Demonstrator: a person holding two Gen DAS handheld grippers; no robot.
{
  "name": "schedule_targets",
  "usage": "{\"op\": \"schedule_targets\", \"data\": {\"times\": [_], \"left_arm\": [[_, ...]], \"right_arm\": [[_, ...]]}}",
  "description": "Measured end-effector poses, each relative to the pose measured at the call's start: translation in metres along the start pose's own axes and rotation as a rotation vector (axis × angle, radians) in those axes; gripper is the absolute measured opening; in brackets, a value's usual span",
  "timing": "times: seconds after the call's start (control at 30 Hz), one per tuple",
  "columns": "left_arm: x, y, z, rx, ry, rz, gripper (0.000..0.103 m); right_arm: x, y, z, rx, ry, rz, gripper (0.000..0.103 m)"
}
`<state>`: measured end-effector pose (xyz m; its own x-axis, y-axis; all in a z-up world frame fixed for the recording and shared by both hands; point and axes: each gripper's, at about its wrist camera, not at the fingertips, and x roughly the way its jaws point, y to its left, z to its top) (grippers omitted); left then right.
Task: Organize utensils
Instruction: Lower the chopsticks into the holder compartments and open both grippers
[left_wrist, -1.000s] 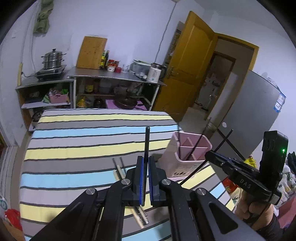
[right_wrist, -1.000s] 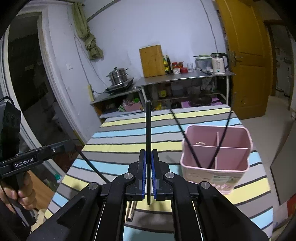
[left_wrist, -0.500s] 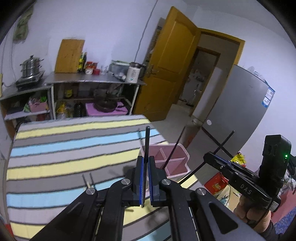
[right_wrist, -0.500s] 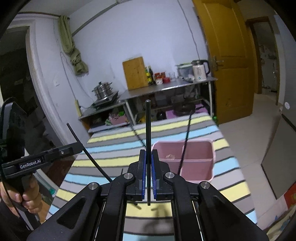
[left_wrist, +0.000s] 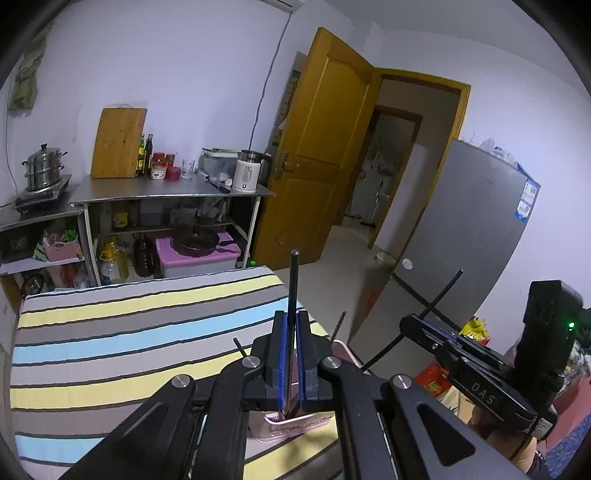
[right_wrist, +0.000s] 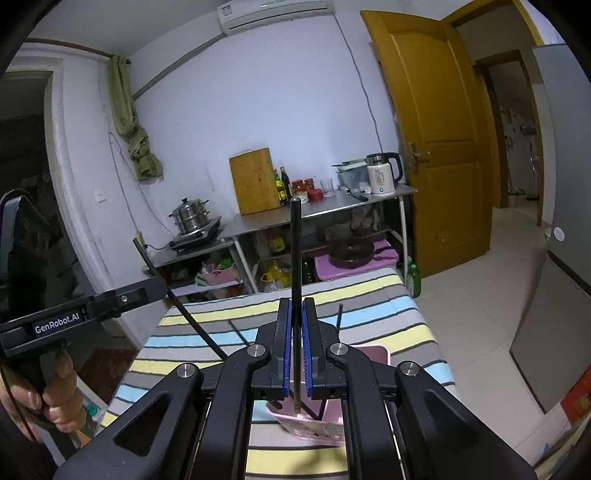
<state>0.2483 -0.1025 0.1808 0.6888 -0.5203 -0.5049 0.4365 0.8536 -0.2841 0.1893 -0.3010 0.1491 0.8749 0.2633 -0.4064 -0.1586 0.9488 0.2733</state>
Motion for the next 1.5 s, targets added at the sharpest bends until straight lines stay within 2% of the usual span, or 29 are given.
{"op": "schedule_targets", "data": {"times": [0.37,0.7,0.8,0.93,1.07,1.23,1.5], "left_arm": [[0.065,0.027,-0.035,-0.039,0.112,0.025,0.004],[0.086,0.035,-0.052,-0.038,0.144,0.012,0.004],[0.085,0.035,-0.055,-0.032,0.143,0.02,0.006],[0.079,0.036,-0.055,-0.047,0.128,0.012,0.013],[0.065,0.037,-0.06,-0.047,0.096,0.008,0.014],[0.04,0.044,-0.07,-0.055,0.061,0.014,0.014],[-0.003,0.062,-0.099,-0.079,0.023,0.07,0.014]], "right_arm": [[0.045,-0.024,-0.031,0.04,0.1,-0.027,0.005],[0.073,-0.034,-0.054,0.058,0.184,-0.034,0.005],[0.075,-0.034,-0.055,0.064,0.199,-0.029,0.006],[0.072,-0.033,-0.055,0.063,0.194,-0.033,0.016],[0.064,-0.032,-0.055,0.069,0.183,-0.036,0.022],[0.05,-0.029,-0.058,0.061,0.167,-0.039,0.022],[0.022,-0.012,-0.068,0.036,0.144,-0.011,0.022]]}}
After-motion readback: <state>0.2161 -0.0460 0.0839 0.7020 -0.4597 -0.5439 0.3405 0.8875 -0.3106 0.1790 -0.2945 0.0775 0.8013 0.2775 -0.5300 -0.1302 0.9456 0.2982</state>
